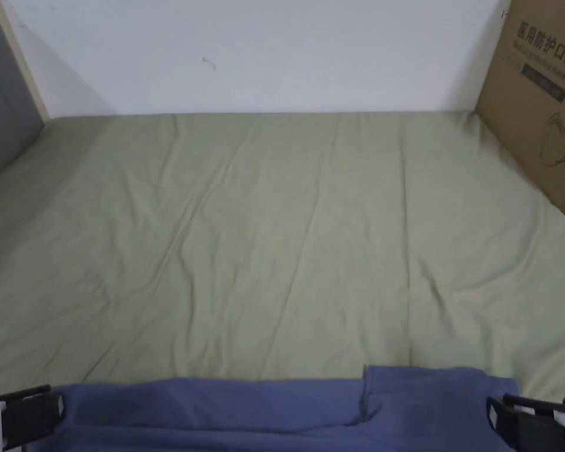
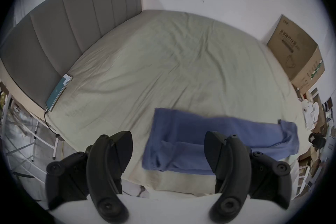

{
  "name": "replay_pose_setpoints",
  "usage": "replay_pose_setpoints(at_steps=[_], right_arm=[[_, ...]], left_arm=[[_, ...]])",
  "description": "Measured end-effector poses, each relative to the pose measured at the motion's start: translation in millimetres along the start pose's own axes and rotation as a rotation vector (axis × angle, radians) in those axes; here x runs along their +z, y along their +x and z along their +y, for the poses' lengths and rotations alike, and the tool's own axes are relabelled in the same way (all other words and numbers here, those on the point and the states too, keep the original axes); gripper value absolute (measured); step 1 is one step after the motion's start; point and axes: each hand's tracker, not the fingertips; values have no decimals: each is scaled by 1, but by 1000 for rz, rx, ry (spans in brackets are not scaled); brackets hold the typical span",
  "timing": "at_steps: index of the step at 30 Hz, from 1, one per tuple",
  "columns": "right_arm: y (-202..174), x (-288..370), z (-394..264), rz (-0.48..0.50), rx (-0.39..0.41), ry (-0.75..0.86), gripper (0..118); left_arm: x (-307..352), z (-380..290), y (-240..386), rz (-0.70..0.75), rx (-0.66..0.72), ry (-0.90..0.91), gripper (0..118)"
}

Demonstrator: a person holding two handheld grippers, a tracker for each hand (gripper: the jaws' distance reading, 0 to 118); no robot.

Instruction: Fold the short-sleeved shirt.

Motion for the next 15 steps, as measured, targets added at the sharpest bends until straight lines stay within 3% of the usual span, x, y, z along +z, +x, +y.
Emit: replay_pose_setpoints(at_steps=[1,3,4,6,10,12,13,14,15], right_arm=[[-9,3,4,22,-4,17,66],[-28,2,5,33,-7,53,8],[-41,-2,2,26,-24,66,0],[-61,-14,-3,130,-23,69,0],[-109,-42,-7,190,184,-28,0],[-122,-47,-5,225,171,-27,0],[-126,-50,-4,252,162,-39,0],[-130,-54,-3,264,156,-46,0],[-134,-56,-2,283,167,-55,0]], left_arm=[[5,-2,2,-41,8,17,60],[14,-13,16,-52,9,17,2],[12,-18,19,-51,11,11,0],[6,-28,23,-45,12,-11,0],[1,-41,27,-79,39,-62,0],[-3,-41,13,-85,60,-53,0],[-2,-40,4,-108,87,-54,4],[-2,-38,-5,-130,114,-71,23],[-3,-38,-12,-146,137,-84,51]])
